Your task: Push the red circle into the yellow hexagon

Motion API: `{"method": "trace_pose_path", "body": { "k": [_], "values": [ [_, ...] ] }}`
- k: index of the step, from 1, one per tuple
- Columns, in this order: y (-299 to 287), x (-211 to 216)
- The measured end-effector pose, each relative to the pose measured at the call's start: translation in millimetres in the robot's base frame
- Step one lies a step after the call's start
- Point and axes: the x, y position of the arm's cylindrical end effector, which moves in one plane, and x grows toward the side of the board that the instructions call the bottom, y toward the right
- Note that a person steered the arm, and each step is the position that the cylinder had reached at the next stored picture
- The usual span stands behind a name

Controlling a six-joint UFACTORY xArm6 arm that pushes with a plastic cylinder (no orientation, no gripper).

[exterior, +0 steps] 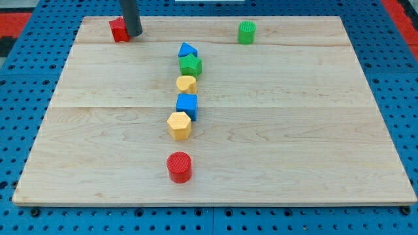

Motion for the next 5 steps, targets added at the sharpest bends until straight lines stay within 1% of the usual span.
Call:
{"method": "trace_pose_path", "body": {
  "k": [1, 2, 3, 4, 5],
  "values": [
    [72, 2],
    [137, 18],
    [198, 63],
    [225, 138],
    [196, 233]
  ]
}}
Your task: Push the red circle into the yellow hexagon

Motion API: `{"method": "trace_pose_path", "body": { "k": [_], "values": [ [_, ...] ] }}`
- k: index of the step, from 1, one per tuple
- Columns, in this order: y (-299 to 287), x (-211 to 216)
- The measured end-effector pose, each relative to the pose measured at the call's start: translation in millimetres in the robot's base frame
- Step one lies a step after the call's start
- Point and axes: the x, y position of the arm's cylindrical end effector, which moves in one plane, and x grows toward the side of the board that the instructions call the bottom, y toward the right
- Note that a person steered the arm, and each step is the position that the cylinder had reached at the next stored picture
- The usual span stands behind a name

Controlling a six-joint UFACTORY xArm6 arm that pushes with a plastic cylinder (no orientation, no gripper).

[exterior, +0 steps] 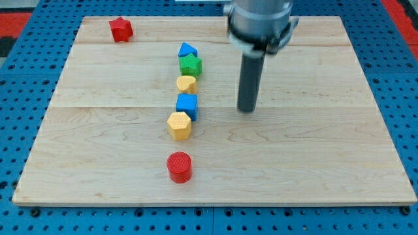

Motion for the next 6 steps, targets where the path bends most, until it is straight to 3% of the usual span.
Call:
{"method": "trace_pose_path", "body": {
  "k": [1, 2, 3, 5, 6],
  "values": [
    [-58, 86],
    [-79, 126],
    [-111, 108],
    [-116, 48],
    [-104, 46]
  ]
}}
